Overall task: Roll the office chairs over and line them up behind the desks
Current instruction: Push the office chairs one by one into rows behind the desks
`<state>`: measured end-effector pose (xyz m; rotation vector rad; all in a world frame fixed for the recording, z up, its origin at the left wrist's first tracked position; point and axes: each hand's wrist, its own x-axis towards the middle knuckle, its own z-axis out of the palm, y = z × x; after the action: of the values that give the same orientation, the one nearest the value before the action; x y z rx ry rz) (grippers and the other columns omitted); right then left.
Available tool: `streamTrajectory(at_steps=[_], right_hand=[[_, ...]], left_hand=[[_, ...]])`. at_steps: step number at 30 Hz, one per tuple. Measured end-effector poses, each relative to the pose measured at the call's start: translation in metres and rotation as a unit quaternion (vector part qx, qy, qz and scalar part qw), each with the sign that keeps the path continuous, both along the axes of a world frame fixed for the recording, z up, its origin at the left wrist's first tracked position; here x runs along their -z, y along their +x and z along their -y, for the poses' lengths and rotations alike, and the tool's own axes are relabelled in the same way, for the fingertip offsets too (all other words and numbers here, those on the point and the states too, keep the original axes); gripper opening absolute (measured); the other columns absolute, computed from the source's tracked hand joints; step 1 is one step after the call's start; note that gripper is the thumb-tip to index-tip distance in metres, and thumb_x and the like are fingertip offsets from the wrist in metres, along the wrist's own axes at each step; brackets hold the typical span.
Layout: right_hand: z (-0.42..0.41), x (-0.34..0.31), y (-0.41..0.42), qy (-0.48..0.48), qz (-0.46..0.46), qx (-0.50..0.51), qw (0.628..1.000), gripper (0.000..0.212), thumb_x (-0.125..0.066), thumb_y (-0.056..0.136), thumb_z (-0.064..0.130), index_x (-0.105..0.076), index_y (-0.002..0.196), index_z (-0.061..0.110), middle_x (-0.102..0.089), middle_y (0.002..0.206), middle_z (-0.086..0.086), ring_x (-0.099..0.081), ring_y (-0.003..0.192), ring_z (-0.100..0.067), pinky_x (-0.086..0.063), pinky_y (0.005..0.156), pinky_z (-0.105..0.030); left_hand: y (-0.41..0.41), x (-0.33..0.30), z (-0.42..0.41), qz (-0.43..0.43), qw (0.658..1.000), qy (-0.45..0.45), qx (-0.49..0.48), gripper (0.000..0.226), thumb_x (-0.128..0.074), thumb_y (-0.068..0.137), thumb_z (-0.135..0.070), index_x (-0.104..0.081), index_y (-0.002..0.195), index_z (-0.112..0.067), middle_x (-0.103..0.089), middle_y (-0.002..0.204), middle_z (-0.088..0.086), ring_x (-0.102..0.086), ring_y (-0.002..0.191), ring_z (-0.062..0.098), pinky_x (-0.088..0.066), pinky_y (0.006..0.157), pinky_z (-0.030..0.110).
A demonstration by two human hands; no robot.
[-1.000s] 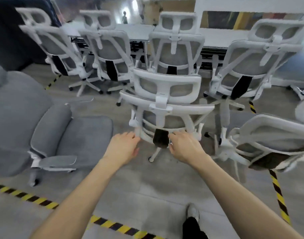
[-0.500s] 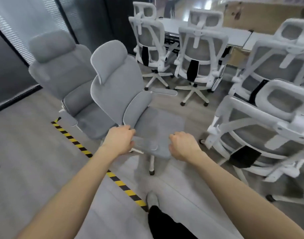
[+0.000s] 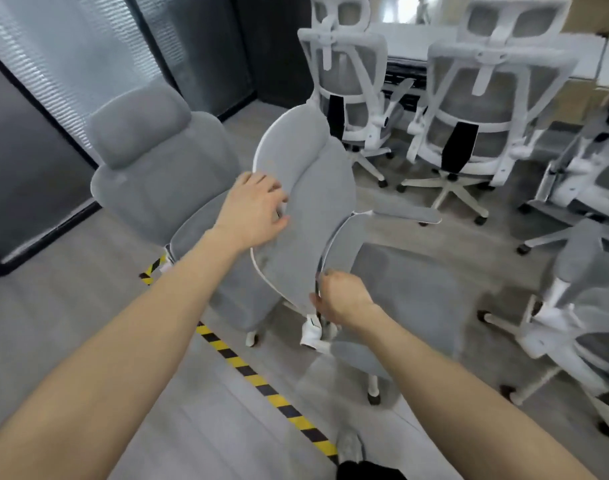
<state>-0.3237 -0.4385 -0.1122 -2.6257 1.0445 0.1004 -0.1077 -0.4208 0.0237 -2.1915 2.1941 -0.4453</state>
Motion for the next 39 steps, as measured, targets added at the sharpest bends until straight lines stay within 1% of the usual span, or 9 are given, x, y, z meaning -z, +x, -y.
streamTrajectory(at_steps=[6,10,13,15,19,25,28,34,39], right_hand=[[0.009,-0.008,0.092,0.053,0.026,0.036,0.998,0.06,-0.048,0.107,0.062,-0.064,0.127,0.007,-0.065,0.124,-0.017,-0.064,0.115,-0.04,-0.055,0.095,-0.047],[0.003,0.005,0.138,0.071,0.036,0.148,0.986,0.086,-0.052,0.093,0.082,-0.055,0.136,0.007,-0.067,0.126,-0.016,-0.065,0.115,-0.039,-0.056,0.095,-0.049],[-0.008,0.012,0.166,0.077,0.064,0.221,0.97,0.062,-0.058,0.1,0.062,-0.055,0.126,0.006,-0.067,0.12,-0.018,-0.065,0.11,-0.041,-0.051,0.088,-0.047],[-0.015,0.017,0.179,0.08,0.089,0.257,0.959,0.047,-0.058,0.102,0.049,-0.054,0.123,0.007,-0.066,0.118,-0.018,-0.065,0.108,-0.043,-0.049,0.084,-0.047],[-0.027,0.015,0.185,0.094,0.111,0.3,0.943,0.058,-0.058,0.106,0.042,-0.047,0.148,0.003,-0.062,0.136,-0.017,-0.061,0.118,-0.042,-0.049,0.093,-0.047],[-0.057,0.017,0.168,0.098,0.125,0.331,0.93,0.065,-0.058,0.108,0.042,-0.041,0.158,0.005,-0.056,0.152,-0.015,-0.057,0.132,-0.04,-0.046,0.104,-0.045],[-0.075,0.023,0.151,0.099,0.131,0.35,0.922,0.071,-0.054,0.108,0.046,-0.035,0.165,0.009,-0.051,0.161,-0.012,-0.054,0.139,-0.038,-0.045,0.111,-0.043],[-0.114,0.03,0.092,0.083,0.127,0.35,0.924,0.062,-0.053,0.11,0.043,-0.038,0.165,0.016,-0.054,0.159,-0.009,-0.054,0.139,-0.035,-0.042,0.112,-0.039],[-0.144,0.032,0.027,0.058,0.111,0.362,0.924,0.042,-0.054,0.109,0.037,-0.052,0.146,0.017,-0.065,0.132,-0.01,-0.061,0.119,-0.037,-0.048,0.098,-0.043]], left_hand=[[0.076,-0.031,0.098,-0.069,0.993,0.07,0.066,0.059,-0.039,0.093,-0.055,-0.079,0.127,-0.027,-0.065,0.148,0.002,-0.042,0.155,0.027,-0.024,0.131,0.048],[0.099,-0.016,0.134,-0.119,0.979,0.131,0.098,0.068,-0.03,0.089,-0.056,-0.077,0.134,-0.035,-0.05,0.166,0.002,-0.018,0.165,0.023,-0.008,0.136,0.043],[0.109,0.008,0.143,-0.211,0.965,0.103,0.113,0.058,-0.038,0.089,-0.047,-0.082,0.123,-0.034,-0.042,0.171,0.005,-0.005,0.169,0.024,-0.004,0.137,0.039],[0.116,0.014,0.149,-0.22,0.962,0.097,0.128,0.055,-0.038,0.093,-0.044,-0.084,0.122,-0.032,-0.041,0.171,0.006,-0.005,0.169,0.027,-0.004,0.137,0.04],[0.113,0.018,0.152,-0.183,0.97,0.074,0.141,0.046,-0.042,0.102,-0.04,-0.085,0.118,-0.032,-0.042,0.171,0.006,-0.007,0.169,0.03,-0.006,0.137,0.045],[0.089,0.019,0.123,-0.181,0.972,0.057,0.142,0.043,-0.044,0.102,-0.04,-0.085,0.112,-0.036,-0.041,0.171,0.006,-0.002,0.169,0.03,-0.003,0.137,0.049],[0.075,0.019,0.104,-0.172,0.975,0.062,0.128,0.053,-0.035,0.096,-0.044,-0.084,0.114,-0.038,-0.041,0.172,0.004,0.001,0.169,0.032,0.0,0.137,0.051],[0.039,0.018,0.054,-0.147,0.982,0.071,0.091,0.062,-0.029,0.089,-0.052,-0.083,0.117,-0.037,-0.036,0.175,0.003,0.003,0.169,0.034,0.009,0.136,0.055],[0.006,0.018,0.008,-0.154,0.978,0.092,0.106,0.067,-0.027,0.1,-0.069,-0.078,0.13,-0.036,-0.044,0.171,0.001,-0.003,0.17,0.029,0.014,0.133,0.062]])
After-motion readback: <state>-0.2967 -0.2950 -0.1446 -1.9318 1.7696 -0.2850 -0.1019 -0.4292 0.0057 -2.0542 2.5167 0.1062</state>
